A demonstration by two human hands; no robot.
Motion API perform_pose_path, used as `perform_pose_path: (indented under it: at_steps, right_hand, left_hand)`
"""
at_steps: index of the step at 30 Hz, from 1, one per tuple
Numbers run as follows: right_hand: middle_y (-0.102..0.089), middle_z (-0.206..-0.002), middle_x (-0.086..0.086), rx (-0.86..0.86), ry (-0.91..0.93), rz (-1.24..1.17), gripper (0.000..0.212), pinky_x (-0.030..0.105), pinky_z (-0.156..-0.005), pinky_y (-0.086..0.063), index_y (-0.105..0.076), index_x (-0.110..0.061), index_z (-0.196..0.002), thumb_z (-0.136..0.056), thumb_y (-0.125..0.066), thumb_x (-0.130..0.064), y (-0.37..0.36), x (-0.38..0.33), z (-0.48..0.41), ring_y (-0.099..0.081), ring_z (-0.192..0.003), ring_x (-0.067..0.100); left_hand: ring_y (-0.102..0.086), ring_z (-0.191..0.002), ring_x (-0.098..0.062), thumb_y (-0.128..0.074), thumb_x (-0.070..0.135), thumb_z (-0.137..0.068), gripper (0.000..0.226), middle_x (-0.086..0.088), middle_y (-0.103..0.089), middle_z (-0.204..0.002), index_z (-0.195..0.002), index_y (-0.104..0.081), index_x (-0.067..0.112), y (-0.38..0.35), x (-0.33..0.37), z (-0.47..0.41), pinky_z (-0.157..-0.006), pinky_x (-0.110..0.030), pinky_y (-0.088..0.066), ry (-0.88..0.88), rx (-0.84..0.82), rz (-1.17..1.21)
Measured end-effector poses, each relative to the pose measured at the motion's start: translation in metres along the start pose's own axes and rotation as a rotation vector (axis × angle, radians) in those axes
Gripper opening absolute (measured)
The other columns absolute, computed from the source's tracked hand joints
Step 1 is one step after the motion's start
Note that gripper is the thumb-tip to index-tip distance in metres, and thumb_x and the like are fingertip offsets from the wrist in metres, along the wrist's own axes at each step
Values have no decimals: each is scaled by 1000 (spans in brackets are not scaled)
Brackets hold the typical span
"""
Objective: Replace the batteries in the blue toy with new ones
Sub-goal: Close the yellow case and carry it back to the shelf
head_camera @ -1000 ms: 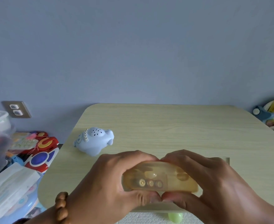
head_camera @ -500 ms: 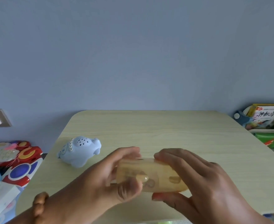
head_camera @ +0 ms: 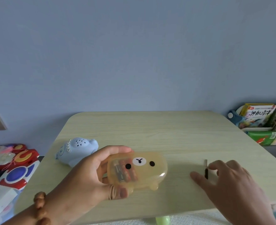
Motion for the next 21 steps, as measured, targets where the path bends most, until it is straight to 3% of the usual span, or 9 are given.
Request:
perform_pose_path:
  at_steps: [2,6,8,12,16,19,21]
  right_hand:
    - [-51,-110,-8,22,-22,-17,56,35,-80,-47,-62,-36,-115,-79,-55,-78,-7,0,-1,-53,-111,16]
    - [-56,-88,-12,179,21,-126,16,36,-69,-51,-70,-34,-82,-83,-74,-50,-7,-3,2,-58,-89,20]
    - [-55,-81,-11,218,51,-148,15,34,-62,-46,-71,-31,-71,-81,-80,-36,-9,-6,3,-56,-83,22]
    - [-64,-77,-8,281,147,-260,13,35,-63,-47,-68,-27,-77,-86,-76,-34,-3,-28,8,-60,-76,24]
    - [-69,-53,-6,162,166,-464,20,30,-58,-48,-65,-28,-78,-91,-69,-42,-9,-48,2,-63,-55,7]
    - [-72,-68,-19,118,165,-667,18,20,-52,-46,-70,-31,-76,-94,-68,-33,-8,-58,2,-64,-59,3]
    - [-73,-80,-26,90,186,-764,20,11,-54,-49,-75,-34,-88,-98,-64,-21,-10,-65,2,-66,-61,0]
  left_hand:
    - [-70,-113,-16,-100,21,-51,76,4,-71,-126,-117,-67,41,2,2,0,-82,-26,-59,-10,26,-22]
    - [-73,-106,-16,-92,1,-56,71,3,-74,-120,-112,-70,38,9,5,4,-79,-21,-58,-24,83,-26]
    - [-73,-107,-17,-89,-1,-56,72,3,-74,-120,-115,-70,37,10,4,5,-80,-22,-59,-18,80,-27]
    - [-72,-108,-18,-96,5,-55,75,2,-74,-121,-116,-69,38,9,1,5,-81,-24,-59,-17,67,-34]
    - [-72,-109,-21,-94,16,-49,77,-1,-73,-122,-118,-69,37,14,-7,4,-82,-27,-60,-10,89,-14]
    - [-72,-110,-21,-97,21,-47,79,0,-72,-123,-119,-69,37,20,-7,5,-83,-27,-59,-15,101,-3]
    - [-70,-113,-21,-98,24,-46,81,1,-71,-126,-121,-68,37,27,-4,8,-86,-31,-59,-20,129,-18]
Point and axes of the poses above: each hand's wrist, its own z-axis away from the middle knuckle, its own y-axis out of the back of the hand, x = y × z, the point moved 10 cm from there along -z, towards the middle knuckle
